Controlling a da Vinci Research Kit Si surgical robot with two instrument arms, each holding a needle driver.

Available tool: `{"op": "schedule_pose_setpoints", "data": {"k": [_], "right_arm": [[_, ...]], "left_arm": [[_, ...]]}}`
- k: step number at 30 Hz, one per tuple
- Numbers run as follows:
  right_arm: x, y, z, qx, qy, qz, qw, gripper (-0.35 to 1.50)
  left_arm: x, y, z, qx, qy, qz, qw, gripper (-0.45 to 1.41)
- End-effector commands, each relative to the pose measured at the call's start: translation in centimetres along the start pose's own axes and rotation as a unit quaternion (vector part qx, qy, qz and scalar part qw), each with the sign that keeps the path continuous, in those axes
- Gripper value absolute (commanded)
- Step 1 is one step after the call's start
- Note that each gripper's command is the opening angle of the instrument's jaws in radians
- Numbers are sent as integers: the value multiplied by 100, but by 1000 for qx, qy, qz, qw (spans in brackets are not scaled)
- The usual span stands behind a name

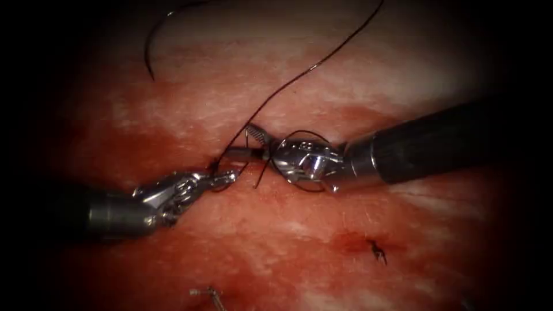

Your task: Wound Closure

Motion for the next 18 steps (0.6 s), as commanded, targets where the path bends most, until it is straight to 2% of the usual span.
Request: {"op": "schedule_pose_setpoints", "data": {"k": [1, 4, 9, 14, 18], "right_arm": [[-7, 0, 9, -2, -6, 10, 1000, 79], [-12, 4, 12, -5, -11, 62, 998, 69], [-11, 3, 14, -15, -19, 116, 993, 66], [-17, -8, 31, -13, -46, 159, 986, 57], [-27, -12, 38, -6, -61, 171, 983, 42]], "left_arm": [[-8, -5, -1, 0, -1, -1, 1000, -45], [-8, -4, -2, 0, -2, -1, 1000, -45], [-7, -5, -3, 0, -3, -2, 1000, -45], [-6, -5, -4, 0, -3, -2, 1000, -45], [-5, -3, -8, -3, -5, -3, 1000, -45]]}}
